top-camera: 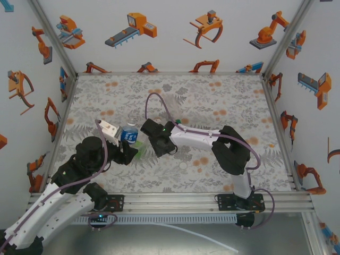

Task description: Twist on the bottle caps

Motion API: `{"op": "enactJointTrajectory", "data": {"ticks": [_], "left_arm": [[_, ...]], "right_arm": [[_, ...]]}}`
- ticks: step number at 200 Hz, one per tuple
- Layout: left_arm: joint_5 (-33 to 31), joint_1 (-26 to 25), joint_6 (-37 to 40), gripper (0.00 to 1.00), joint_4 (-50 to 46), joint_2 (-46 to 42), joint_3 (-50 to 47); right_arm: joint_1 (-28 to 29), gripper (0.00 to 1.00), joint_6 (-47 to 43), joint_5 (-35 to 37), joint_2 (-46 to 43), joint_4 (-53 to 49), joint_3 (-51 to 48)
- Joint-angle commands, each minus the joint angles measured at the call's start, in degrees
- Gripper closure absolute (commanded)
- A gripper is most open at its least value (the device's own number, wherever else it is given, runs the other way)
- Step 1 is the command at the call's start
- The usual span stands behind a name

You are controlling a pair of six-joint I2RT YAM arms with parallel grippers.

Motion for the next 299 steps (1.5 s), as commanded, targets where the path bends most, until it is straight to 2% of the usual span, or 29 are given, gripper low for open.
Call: {"op": "enactJointTrajectory", "data": {"ticks": [1, 276, 299], "left_arm": [[-0.4, 0.4, -0.5, 0.99, 1.4, 0.0, -0.3], [-0.9, 0.4, -0.5, 0.99, 1.5, 0.9, -0.4], [-0.6, 0.4, -0.5, 0.99, 1.8, 1.1, -0.6]], "right_arm": [[0.2, 0.58, -0.6, 0.8, 0.5, -0.6, 1.9], [0.7, 0.58, 0.1, -1.0, 3.4, 0.8, 1.0], [0.7, 0.61, 0.4, -1.2, 3.6, 1.4, 0.4]]}}
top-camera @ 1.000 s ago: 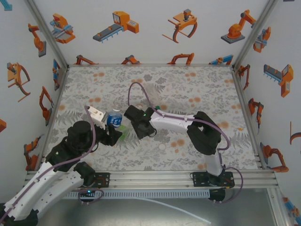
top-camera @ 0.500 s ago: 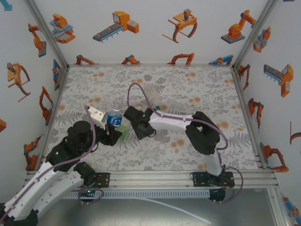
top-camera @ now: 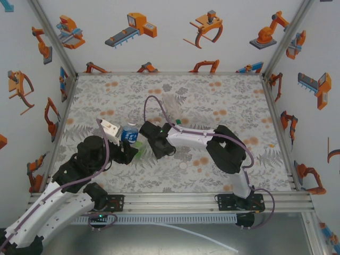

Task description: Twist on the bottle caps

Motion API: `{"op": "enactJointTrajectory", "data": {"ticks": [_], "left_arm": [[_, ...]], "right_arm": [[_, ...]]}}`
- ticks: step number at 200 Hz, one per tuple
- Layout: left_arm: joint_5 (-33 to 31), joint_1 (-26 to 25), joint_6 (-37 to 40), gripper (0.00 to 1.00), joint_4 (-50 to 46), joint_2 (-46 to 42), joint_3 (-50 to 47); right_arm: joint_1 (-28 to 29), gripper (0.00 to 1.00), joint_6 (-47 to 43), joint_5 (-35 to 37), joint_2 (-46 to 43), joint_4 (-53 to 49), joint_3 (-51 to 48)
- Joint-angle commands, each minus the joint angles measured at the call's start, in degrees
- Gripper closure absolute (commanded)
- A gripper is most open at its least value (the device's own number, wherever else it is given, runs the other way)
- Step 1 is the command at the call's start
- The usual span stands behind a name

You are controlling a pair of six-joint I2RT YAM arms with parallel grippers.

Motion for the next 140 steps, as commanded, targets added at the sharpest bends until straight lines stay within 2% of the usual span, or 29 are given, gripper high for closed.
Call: {"op": "enactJointTrajectory", "data": {"ticks": [1, 47, 85, 140], "left_arm": [[0.0, 0.4, -0.5, 0.99, 1.8, 0.1, -0.6], [-0.5, 0.4, 0.2, 0.99, 2.6, 0.9, -0.6], [0.2, 0.5, 0.5, 0.99, 4.4, 2.4, -0.6], [0.6, 0.5, 1.2, 0.99, 6.9, 3.8, -0.7]], "right_arm": [[0.3, 0.61, 0.4, -0.7, 0.5, 1.1, -0.3], [-0.6, 0.79, 1.6, -3.5, -0.8, 4.1, -3.2], [-2.6, 0.79, 4.7, -10.5, -5.3, 10.4, -8.7], [-8.5, 0.76, 12.1, -24.4, -12.2, 27.3, -23.0]]}}
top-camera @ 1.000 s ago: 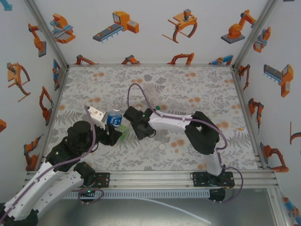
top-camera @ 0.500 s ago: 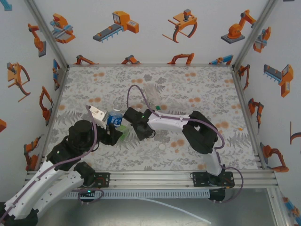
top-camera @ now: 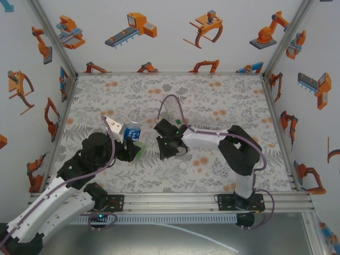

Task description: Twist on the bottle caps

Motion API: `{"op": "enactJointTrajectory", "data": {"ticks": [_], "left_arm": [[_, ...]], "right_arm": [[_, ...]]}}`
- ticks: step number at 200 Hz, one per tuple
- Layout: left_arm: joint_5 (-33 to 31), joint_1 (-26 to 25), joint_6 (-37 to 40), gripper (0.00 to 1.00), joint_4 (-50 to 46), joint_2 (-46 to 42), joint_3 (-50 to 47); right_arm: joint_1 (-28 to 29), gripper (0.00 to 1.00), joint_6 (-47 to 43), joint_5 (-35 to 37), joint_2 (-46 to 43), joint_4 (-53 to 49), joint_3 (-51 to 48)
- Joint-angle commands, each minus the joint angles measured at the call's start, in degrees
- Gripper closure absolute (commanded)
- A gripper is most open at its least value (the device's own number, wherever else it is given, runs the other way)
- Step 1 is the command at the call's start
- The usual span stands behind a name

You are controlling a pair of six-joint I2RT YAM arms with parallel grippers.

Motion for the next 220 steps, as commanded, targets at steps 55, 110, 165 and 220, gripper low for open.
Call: {"op": "enactJointTrajectory", "data": {"ticks": [55, 110, 165, 220], "left_arm": [[2.1, 0.5, 0.3, 0.99, 6.7, 2.9, -0.1], [2.5, 0.5, -0.7, 0.99, 6.5, 3.5, -0.4], [2.7, 0.5, -1.8, 0.99, 6.8, 3.7, -1.1], [0.7, 0.6, -2.8, 0.99, 4.1, -0.7, -2.9]], "right_arm": [[-8.1, 0.62, 9.1, -11.2, -8.4, 16.9, -17.3], [-9.2, 0.60, 4.3, -4.7, -11.3, 4.7, -14.2], [-4.2, 0.52, -2.2, 8.1, -12.1, -9.8, -3.9], [4.6, 0.52, -6.7, 21.3, -8.3, -15.8, 3.0]]}}
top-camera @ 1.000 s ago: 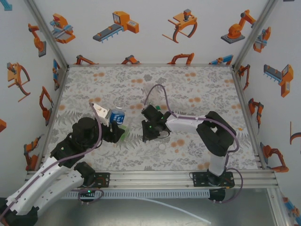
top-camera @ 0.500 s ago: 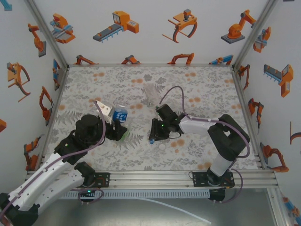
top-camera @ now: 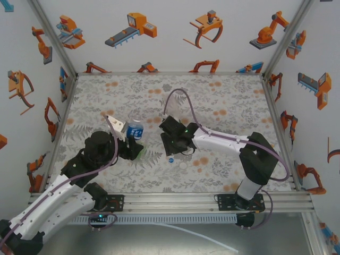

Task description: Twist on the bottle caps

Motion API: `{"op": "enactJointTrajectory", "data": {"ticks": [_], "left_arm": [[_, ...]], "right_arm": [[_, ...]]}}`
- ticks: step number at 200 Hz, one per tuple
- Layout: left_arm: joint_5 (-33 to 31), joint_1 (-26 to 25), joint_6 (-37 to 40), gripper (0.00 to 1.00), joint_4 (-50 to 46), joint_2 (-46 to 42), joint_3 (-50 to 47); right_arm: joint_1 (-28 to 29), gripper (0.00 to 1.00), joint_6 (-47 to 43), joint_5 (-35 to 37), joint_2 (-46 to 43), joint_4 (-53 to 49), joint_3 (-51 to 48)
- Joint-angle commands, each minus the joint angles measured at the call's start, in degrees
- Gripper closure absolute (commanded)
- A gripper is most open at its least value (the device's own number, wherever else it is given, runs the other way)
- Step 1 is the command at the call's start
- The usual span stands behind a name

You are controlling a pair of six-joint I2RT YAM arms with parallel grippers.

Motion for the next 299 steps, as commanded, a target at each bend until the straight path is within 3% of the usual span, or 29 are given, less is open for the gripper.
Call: {"op": "enactJointTrajectory", "data": {"ticks": [1, 71, 299], "left_arm": [[-0.9, 0.3, -1.4, 0.99, -0.5, -2.3, -1.0], [0.5, 0.3, -1.7, 0.99, -1.7, -3.5, -2.1], [1.1, 0.3, -3.5, 0.98, -0.6, -2.1, -3.0]], "right_arm": [[2.5, 0.52, -3.0, 7.9, 2.3, -5.0, 2.5], [4.3, 0.54, 0.0, 5.2, 7.6, -2.6, 3.2], [4.8, 0.63, 1.7, 3.5, 9.6, -2.0, 2.3]]}}
